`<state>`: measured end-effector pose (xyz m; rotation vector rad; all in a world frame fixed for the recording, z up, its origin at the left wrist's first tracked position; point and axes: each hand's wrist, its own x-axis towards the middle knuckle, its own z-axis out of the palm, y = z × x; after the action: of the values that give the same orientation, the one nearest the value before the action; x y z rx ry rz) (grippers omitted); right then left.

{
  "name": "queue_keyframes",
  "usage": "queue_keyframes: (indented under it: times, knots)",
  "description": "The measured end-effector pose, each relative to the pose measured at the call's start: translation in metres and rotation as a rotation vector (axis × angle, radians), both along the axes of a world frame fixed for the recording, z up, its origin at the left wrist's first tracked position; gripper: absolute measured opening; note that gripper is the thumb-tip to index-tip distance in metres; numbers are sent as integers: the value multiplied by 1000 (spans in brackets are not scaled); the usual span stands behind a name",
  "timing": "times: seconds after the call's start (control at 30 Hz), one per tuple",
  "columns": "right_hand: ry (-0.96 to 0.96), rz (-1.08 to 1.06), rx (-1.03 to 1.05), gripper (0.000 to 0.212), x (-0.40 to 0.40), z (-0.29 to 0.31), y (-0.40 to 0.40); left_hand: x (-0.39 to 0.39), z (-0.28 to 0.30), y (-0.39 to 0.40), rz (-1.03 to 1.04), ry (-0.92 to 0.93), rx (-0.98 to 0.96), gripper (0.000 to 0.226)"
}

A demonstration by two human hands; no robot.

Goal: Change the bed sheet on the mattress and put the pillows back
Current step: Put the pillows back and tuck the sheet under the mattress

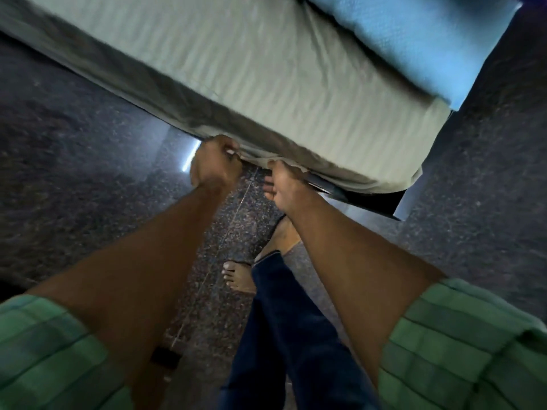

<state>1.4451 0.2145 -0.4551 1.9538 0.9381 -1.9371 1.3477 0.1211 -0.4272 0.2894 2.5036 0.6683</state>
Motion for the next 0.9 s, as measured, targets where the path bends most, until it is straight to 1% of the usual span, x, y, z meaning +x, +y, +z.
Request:
queue_keyframes:
  times: [0.07,0.1,0.13,0.2,0.23,0.27,0.33,0.4,0.47,0.53,0.63,0.7,0.73,0.77,0.8,0.83,0.87,0.9]
  knots:
    - [34,-27,-13,24,-6,-3,-1,-14,-3,4,2,84,-68,23]
    - [44,-34,1,21,-11,-7,-2,-23,-6,5,31,127,-106,29]
    - [48,-34,34,18,-16,-10,-3,-31,-10,4,85,142,-135,42]
    - [73,-57,114,19,-29,-15,-9,-53,-19,1,238,98,-121,73]
    - [94,-87,130,18,-34,-14,-10,-62,-25,1,285,64,-85,82]
    - [116,-109,127,15,-42,-13,-14,-75,-30,-1,294,35,-61,84]
    - [130,-111,130,12,-57,-13,-18,-95,-31,0,218,25,-56,67]
    - [111,-89,151,17,-72,-13,-24,-112,-28,2,135,71,-71,46]
    - [92,-105,166,15,-86,-15,-31,-122,-25,3,118,90,-54,32]
    - [74,-126,181,9,-96,-14,-37,-127,-27,-1,81,74,-62,28]
    - [-1,-173,212,10,-107,-18,-45,-133,-41,-14,-15,13,-119,27]
    - [-4,-275,241,6,-115,-34,-55,-138,-52,-23,-39,11,-104,24]
    - [-30,-311,260,11,-119,-44,-61,-139,-54,-21,-53,8,-100,24]
    - [-65,-366,249,26,-115,-105,-70,-143,-59,-19,-86,-4,-99,23]
    - [-106,-416,257,44,-114,-136,-74,-145,-60,-15,-110,-22,-91,25]
    - [-141,-483,268,61,-115,-146,-79,-149,-68,-10,-107,-42,-90,28]
    - [-147,-551,237,70,-121,-134,-82,-154,-76,-9,-72,-84,-105,31]
    - [-117,-599,173,60,-125,-105,-83,-158,-82,-7,-24,-134,-92,31]
